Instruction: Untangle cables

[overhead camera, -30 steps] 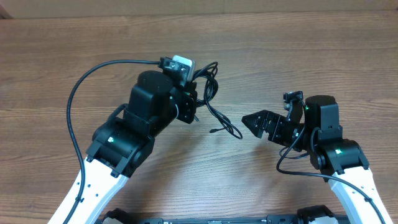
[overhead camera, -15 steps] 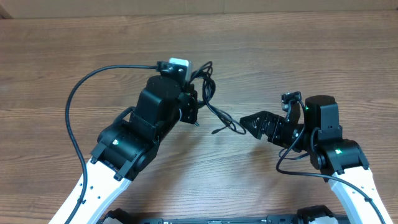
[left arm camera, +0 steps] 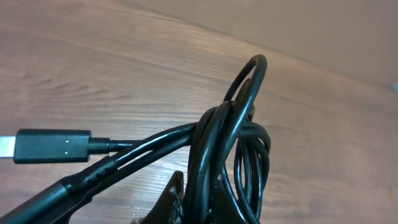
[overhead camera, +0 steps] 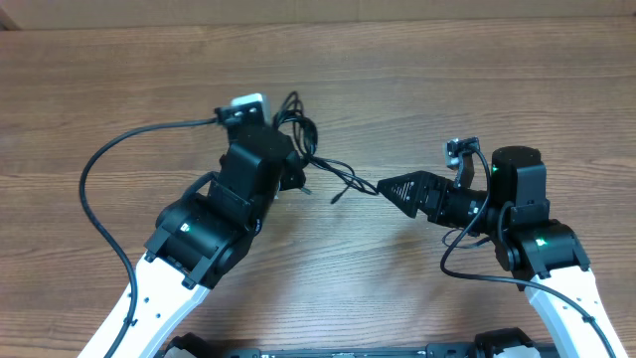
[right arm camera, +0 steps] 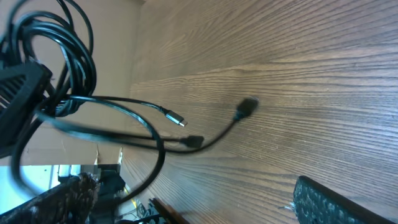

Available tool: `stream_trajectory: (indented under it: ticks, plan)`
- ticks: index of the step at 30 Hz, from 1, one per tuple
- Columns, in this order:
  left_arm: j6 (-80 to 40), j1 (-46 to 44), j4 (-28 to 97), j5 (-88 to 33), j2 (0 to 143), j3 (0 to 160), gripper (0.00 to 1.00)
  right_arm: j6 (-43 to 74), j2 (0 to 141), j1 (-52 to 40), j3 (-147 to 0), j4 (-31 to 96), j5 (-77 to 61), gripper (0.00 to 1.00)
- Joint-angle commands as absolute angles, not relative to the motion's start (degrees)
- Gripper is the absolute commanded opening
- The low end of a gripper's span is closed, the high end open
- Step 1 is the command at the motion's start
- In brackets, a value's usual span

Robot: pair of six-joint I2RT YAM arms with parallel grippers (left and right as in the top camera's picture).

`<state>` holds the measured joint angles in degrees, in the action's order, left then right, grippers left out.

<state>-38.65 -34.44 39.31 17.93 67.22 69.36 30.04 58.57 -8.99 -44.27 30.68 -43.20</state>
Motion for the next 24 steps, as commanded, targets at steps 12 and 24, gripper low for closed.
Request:
stream_trajectory:
  ticks: [12,24]
  plan:
    - [-56.4,-34.7,40.1,18.4,66.3,70.2,0.04,22.3,58.2,-9.0,-45.0,26.2,-43.6,1.0]
    - [-57.8,-35.7,40.1,3.4,66.3,70.2,0.04,22.5,58.4,-9.0,-45.0,21.1,-22.3,1.0]
